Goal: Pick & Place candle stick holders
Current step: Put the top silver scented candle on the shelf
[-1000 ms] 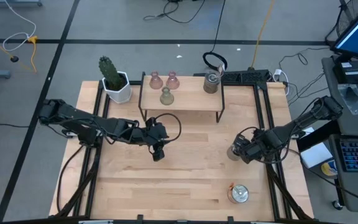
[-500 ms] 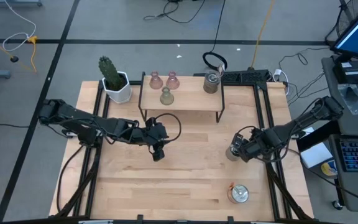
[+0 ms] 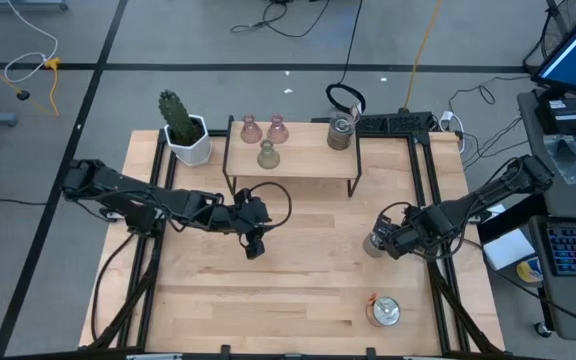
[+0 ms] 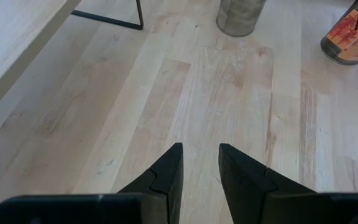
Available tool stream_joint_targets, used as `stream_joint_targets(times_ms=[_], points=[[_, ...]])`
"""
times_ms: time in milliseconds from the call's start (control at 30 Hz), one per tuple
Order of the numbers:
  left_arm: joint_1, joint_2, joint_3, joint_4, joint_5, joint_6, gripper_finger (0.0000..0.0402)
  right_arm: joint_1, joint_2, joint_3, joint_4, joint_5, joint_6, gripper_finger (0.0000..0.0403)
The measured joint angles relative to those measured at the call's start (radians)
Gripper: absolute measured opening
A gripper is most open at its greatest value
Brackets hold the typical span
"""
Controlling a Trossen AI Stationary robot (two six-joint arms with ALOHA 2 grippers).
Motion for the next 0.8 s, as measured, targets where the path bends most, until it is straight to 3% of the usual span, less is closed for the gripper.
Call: stream_joint_targets(times_ms=[800], points=[[0.0, 0.0, 0.0, 0.069, 0.027, -0.008, 0.0104, 0.0, -0.016, 0.079, -0.047, 0.122, -0.173, 0.0]])
